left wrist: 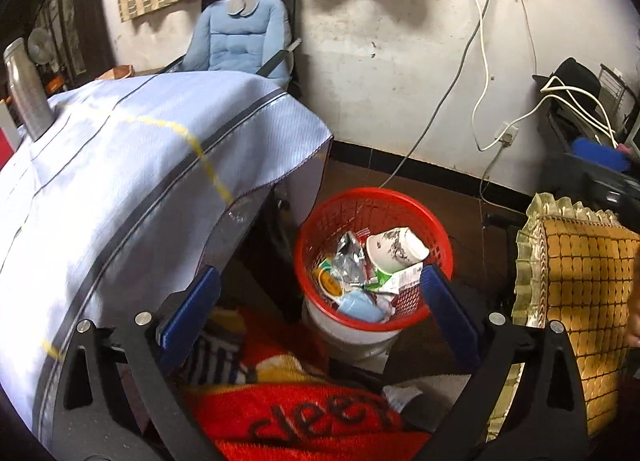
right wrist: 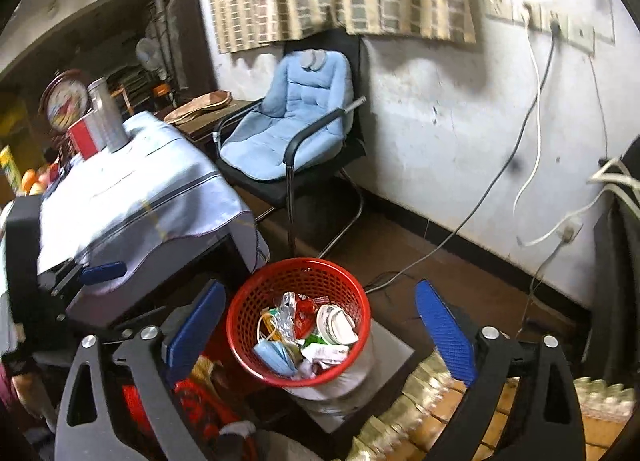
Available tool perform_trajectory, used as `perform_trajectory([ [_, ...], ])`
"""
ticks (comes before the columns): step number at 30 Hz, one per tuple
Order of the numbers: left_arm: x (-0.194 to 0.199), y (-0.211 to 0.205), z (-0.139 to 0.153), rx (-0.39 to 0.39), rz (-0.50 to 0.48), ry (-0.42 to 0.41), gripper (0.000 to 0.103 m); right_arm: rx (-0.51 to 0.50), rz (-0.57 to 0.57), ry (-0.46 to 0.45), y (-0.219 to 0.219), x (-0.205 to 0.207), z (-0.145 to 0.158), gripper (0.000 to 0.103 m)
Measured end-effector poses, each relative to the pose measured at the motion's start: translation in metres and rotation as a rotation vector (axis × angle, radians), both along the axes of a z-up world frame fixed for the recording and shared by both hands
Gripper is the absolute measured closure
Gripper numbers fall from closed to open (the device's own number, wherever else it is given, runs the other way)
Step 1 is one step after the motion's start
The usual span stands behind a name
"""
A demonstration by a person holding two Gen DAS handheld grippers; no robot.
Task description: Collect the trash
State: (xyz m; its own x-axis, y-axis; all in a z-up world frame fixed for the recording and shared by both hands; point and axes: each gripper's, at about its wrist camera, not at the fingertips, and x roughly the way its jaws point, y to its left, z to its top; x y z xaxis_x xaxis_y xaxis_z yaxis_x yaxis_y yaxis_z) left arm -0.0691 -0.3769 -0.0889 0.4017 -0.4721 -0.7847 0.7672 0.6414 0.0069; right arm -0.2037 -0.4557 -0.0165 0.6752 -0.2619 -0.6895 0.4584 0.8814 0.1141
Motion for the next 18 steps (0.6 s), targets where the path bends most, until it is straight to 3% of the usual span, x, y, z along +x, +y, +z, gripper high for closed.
perform_trajectory([
  [6, -0.011, 0.006, 0.001, 0.012, 0.026, -0.019, 0.007, -0.007, 0.039, -0.012, 0.014, -0.013, 0.001, 0.006],
  [18, 0.005, 0.000, -0.025, 0.069, 0.053, 0.005, 0.007, 0.119, 0.024, 0.125, 0.000, 0.009, -0.072, 0.006],
])
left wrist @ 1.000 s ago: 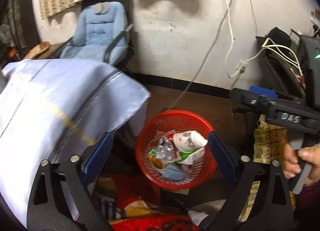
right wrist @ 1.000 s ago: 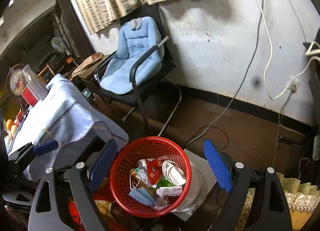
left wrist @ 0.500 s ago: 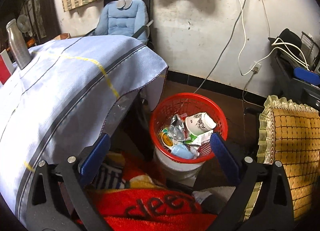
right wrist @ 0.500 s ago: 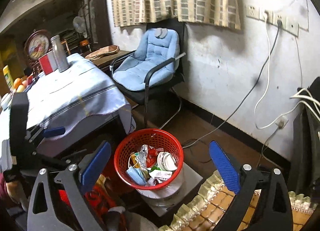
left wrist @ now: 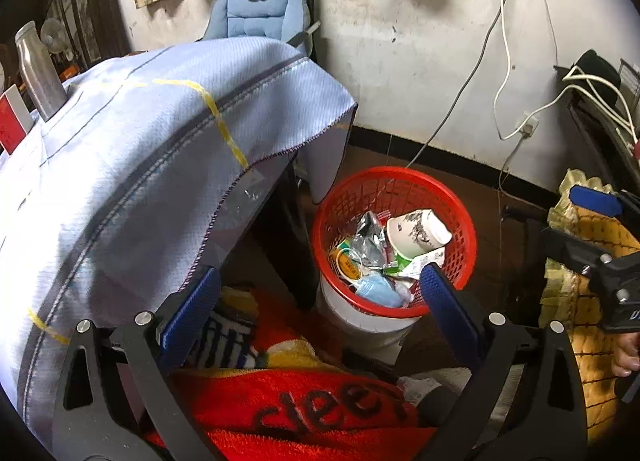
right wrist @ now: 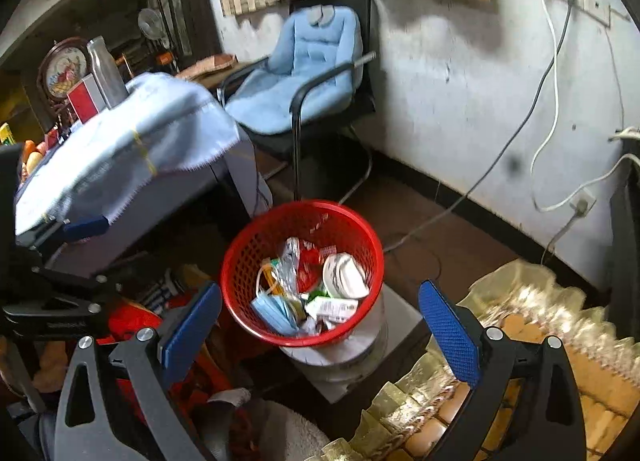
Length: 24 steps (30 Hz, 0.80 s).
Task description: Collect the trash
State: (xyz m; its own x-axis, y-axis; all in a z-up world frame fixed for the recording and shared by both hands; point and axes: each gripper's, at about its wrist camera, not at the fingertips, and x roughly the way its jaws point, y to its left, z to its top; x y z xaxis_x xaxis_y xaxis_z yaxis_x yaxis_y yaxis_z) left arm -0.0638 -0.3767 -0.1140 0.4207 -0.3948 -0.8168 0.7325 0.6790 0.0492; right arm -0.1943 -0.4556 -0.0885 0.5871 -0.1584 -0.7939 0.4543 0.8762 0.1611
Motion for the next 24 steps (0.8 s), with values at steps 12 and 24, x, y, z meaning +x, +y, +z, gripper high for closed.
perform_trajectory([
  [12, -0.003, -0.013, -0.013, 0.050, -0.035, -0.013, 0.007, 0.048, 0.007, 0.060, -0.006, 0.008, -0.029, 0.006],
  [24, -0.002, -0.018, -0.020, 0.078, -0.044, -0.001, 0.007, 0.061, 0.011, 0.069, -0.006, 0.010, -0.034, 0.006],
])
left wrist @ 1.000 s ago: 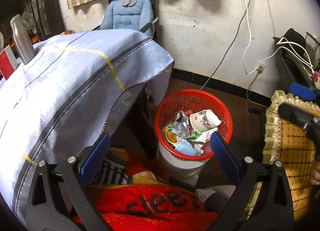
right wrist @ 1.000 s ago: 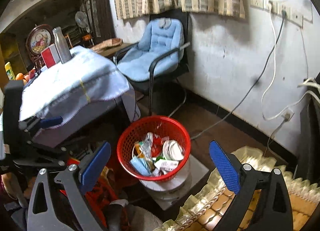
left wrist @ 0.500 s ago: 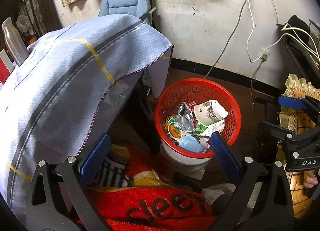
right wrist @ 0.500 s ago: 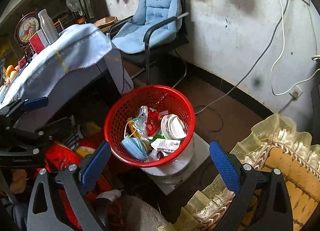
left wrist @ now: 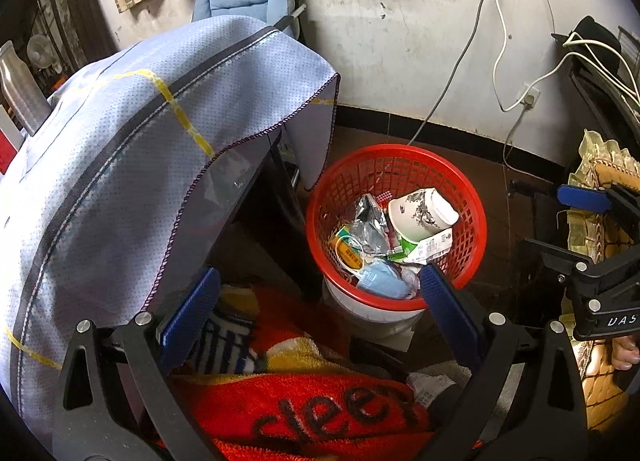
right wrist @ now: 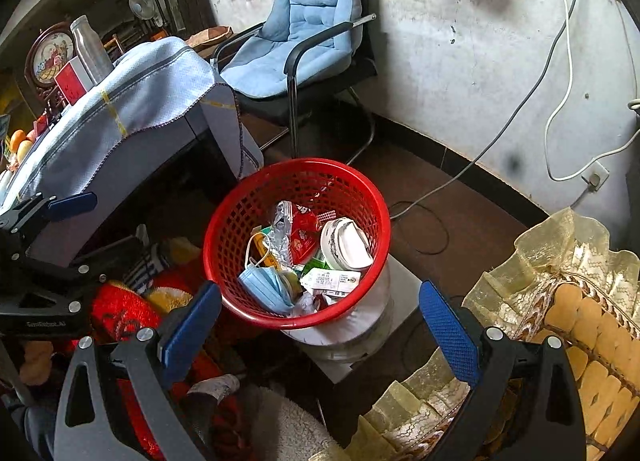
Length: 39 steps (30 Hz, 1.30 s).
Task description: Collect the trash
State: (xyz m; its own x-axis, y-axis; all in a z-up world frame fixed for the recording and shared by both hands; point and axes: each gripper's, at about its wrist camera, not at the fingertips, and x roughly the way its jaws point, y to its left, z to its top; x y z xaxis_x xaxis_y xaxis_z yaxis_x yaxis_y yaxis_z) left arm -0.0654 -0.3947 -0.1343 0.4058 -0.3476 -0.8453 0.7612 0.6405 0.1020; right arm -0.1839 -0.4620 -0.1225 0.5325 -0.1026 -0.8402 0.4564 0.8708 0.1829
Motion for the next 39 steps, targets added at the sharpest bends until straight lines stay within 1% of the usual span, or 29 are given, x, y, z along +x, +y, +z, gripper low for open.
perform_trajectory([
  [13, 0.0003, 0.0003, 0.0004, 0.001, -0.001, -0.002, 0.007, 0.000, 0.001, 0.000, 0.0001, 0.0002, -0.0003, 0.006],
  [24, 0.0010, -0.0014, -0.0009, 0.003, 0.000, 0.013, 0.007, 0.000, 0.001, 0.000, 0.0002, 0.0002, -0.0002, 0.006],
  [30, 0.0015, 0.0001, -0.0003, -0.010, -0.002, 0.022, 0.007, -0.001, 0.001, 0.000, -0.0001, 0.0001, -0.0001, 0.006],
  [39, -0.0014, -0.0007, 0.0016, -0.013, -0.009, 0.008, 0.007, 0.000, 0.001, -0.001, -0.0002, -0.0001, 0.0000, 0.006],
])
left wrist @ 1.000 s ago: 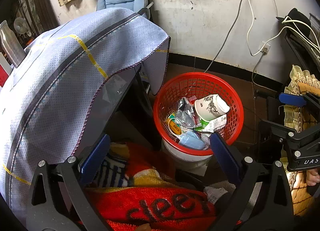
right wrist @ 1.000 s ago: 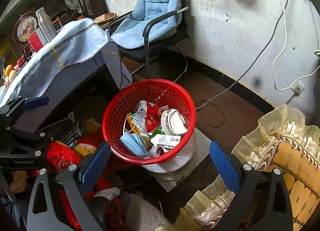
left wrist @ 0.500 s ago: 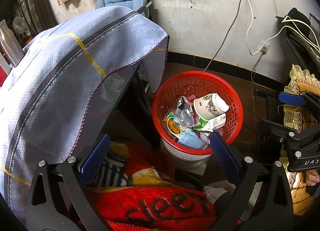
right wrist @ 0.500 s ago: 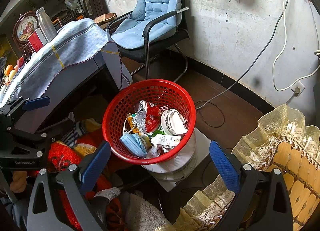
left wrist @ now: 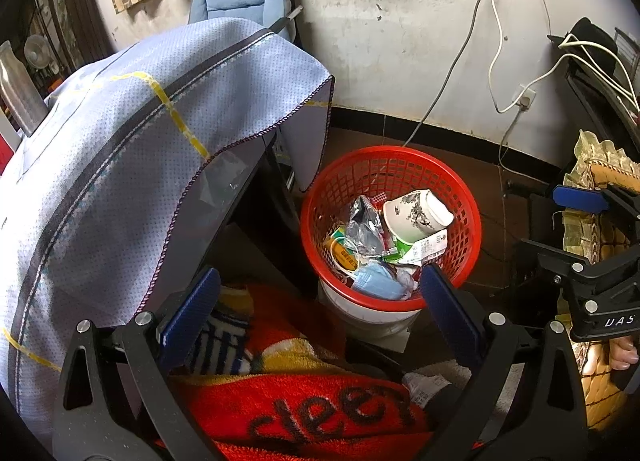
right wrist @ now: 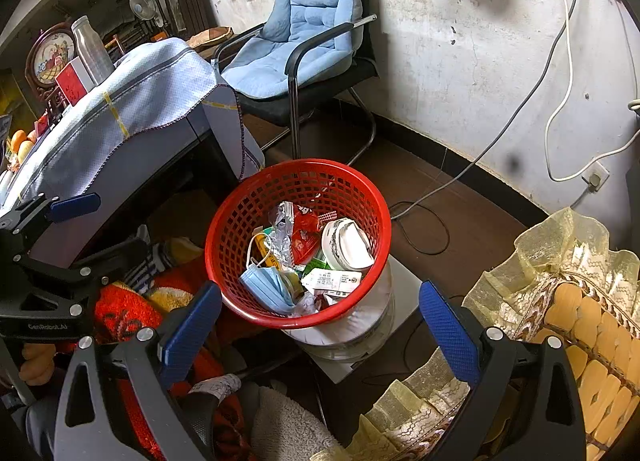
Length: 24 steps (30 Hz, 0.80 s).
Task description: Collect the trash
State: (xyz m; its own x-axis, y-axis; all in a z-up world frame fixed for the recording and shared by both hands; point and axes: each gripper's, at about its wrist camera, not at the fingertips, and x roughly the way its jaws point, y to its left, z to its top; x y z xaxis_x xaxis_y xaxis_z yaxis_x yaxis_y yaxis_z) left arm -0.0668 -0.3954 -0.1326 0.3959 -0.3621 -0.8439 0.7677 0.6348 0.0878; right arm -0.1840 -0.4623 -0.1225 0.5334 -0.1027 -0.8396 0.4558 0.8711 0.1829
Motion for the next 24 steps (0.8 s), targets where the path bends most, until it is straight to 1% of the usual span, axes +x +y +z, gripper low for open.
perform_trajectory([
  [18, 0.0007, -0.0005, 0.0002, 0.004, 0.003, 0.004, 0.007, -0.001, 0.000, -0.001, -0.0001, -0.0003, 0.0003, 0.006],
  [24, -0.0017, -0.0014, 0.0006, 0.011, -0.001, -0.018, 0.007, -0.001, -0.002, -0.004, -0.0009, -0.0002, 0.0014, 0.006],
])
